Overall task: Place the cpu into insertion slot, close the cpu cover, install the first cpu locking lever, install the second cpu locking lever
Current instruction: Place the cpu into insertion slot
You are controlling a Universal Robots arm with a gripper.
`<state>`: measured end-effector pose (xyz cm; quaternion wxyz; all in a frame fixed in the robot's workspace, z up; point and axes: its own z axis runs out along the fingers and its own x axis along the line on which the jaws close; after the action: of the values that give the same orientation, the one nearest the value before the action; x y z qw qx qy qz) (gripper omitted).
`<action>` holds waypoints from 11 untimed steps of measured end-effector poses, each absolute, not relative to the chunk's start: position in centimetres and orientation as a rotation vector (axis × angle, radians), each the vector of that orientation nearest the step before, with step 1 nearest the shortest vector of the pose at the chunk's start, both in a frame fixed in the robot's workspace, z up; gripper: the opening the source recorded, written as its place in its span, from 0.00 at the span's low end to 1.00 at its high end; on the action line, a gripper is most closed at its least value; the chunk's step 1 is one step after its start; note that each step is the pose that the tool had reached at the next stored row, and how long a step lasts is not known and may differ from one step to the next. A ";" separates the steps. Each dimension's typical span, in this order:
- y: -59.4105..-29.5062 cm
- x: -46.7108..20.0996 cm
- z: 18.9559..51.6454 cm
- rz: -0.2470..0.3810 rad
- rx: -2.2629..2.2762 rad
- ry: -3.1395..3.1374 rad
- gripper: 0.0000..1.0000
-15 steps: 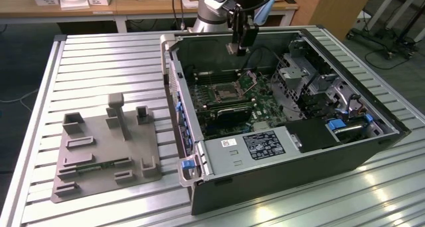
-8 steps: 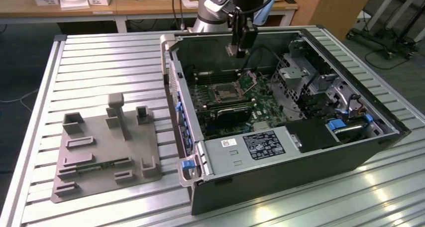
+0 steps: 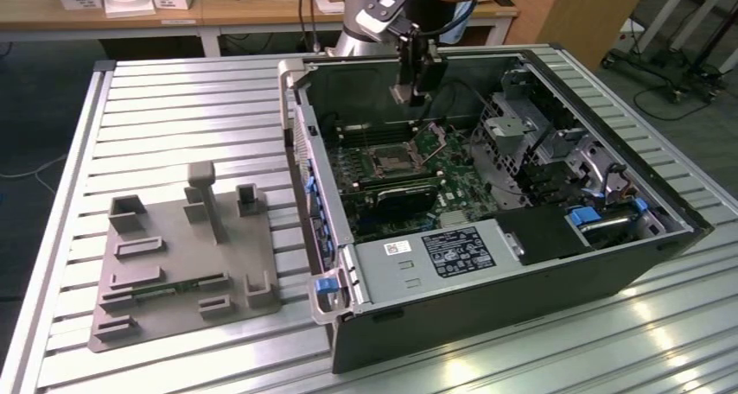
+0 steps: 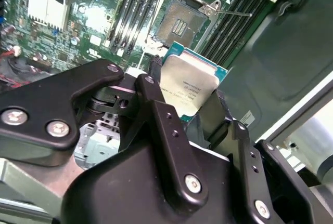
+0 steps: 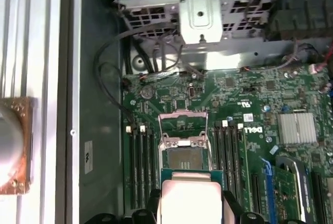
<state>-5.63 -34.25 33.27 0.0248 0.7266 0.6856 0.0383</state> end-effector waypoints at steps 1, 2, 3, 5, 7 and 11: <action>-34.2 -5.6 33.2 0.120 2.232 2.138 0.54; -34.2 -5.6 33.1 0.122 2.218 2.154 0.54; -34.2 -5.6 32.9 0.123 2.205 2.169 0.54; -34.2 -5.6 32.7 0.125 2.183 2.193 0.54; -34.2 -5.6 32.4 0.127 2.166 2.212 0.54; -34.1 -5.6 31.9 0.129 2.143 2.237 0.54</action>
<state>-5.63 -34.08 31.91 0.0206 0.6910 0.7214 0.0417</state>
